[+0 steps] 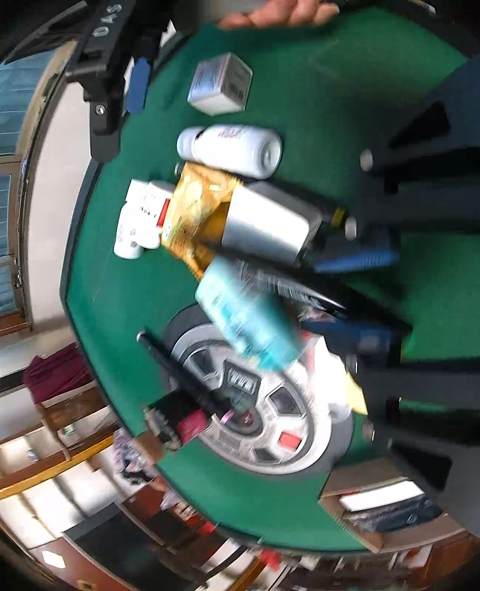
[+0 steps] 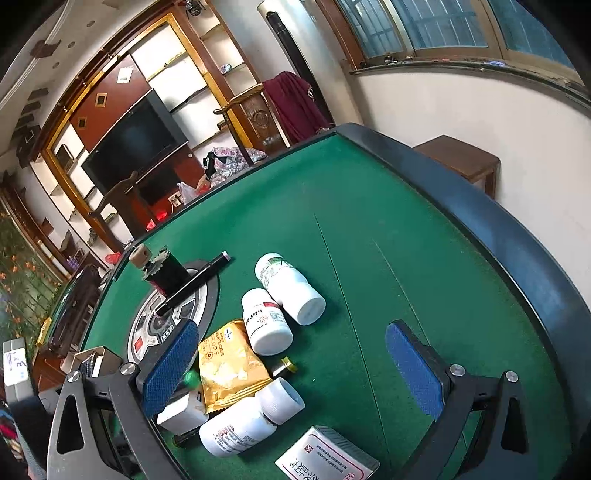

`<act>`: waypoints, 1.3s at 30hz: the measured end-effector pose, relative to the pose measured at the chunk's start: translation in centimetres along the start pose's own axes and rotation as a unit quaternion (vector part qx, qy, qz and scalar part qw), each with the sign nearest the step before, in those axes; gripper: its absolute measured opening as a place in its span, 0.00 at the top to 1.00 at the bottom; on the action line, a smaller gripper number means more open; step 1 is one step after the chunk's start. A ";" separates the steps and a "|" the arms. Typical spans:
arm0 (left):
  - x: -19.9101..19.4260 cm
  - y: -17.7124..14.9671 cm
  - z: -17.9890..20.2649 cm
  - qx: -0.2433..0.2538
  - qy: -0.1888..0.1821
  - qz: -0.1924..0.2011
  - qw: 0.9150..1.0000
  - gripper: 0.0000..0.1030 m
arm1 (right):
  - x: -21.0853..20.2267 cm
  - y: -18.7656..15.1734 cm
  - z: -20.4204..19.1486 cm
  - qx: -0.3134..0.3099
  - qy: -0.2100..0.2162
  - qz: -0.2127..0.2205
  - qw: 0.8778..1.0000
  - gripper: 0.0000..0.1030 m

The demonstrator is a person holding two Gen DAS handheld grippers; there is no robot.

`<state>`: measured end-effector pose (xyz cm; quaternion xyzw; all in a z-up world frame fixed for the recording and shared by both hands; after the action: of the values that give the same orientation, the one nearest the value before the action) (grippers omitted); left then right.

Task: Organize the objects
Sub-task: 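Reach to the table and grasp the black marker with the left tool, then carry the black marker to the tray with left tool while right tool grasps yellow tin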

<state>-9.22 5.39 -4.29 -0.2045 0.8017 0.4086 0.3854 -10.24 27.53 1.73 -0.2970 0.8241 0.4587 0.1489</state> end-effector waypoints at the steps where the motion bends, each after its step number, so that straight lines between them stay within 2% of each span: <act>1: -0.1 -0.2 0.2 0.001 -0.002 -0.001 1.000 0.86 | -0.1 -0.1 0.0 0.002 0.000 -0.002 1.000 0.00; 5: -1.4 -1.3 0.7 -0.029 -0.046 -0.006 0.999 0.86 | 0.2 -0.5 0.3 0.009 0.000 -0.008 1.000 0.00; 8: -1.7 -1.7 1.1 -0.052 -0.060 -0.009 0.997 0.86 | 0.4 -0.8 0.4 0.014 0.001 -0.013 1.000 0.00; 14: 0.3 -2.0 2.5 -0.046 -0.038 -0.027 0.998 0.85 | 0.8 -1.5 0.3 0.015 0.000 -0.022 1.000 0.00; 17: 0.3 -1.8 2.6 -0.056 -0.031 -0.017 0.998 0.84 | 0.7 -1.5 0.2 0.013 -0.003 -0.020 1.000 0.00; 19: 0.2 -1.8 2.4 -0.078 -0.039 -0.013 0.996 0.86 | 0.6 -1.6 0.2 0.011 -0.007 -0.019 1.000 0.00; 22: -0.8 -1.9 1.9 -0.119 -0.060 0.003 0.991 0.86 | 0.6 -1.6 0.1 0.009 -0.006 -0.019 1.000 0.00; 27: -5.3 -2.7 0.0 -0.188 -0.086 0.047 0.977 0.86 | 0.7 -1.9 -0.1 -0.002 -0.010 -0.023 1.000 0.00; 32: -11.0 -5.0 -3.3 -0.233 -0.077 0.094 0.965 0.86 | 0.8 -2.3 -0.3 -0.008 -0.014 -0.031 0.999 0.00; 39: -16.2 -10.0 -8.8 -0.294 -0.041 0.125 0.947 0.86 | 0.5 -2.9 -1.2 -0.041 -0.037 -0.023 0.998 0.00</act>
<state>3.28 -7.40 6.69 -0.1902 0.6485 0.6792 0.2863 -8.80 25.22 0.17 -0.3049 0.7916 0.4990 0.1772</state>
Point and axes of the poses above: each gripper's, at about its wrist camera, not at the fingertips, and x roughly the way its jaws point, z to its right, y to its top, the point moved 8 cm from there along x, roughly the way its jaws point, and after that the axes turned 13 degrees about y, right-handed, at the moved point
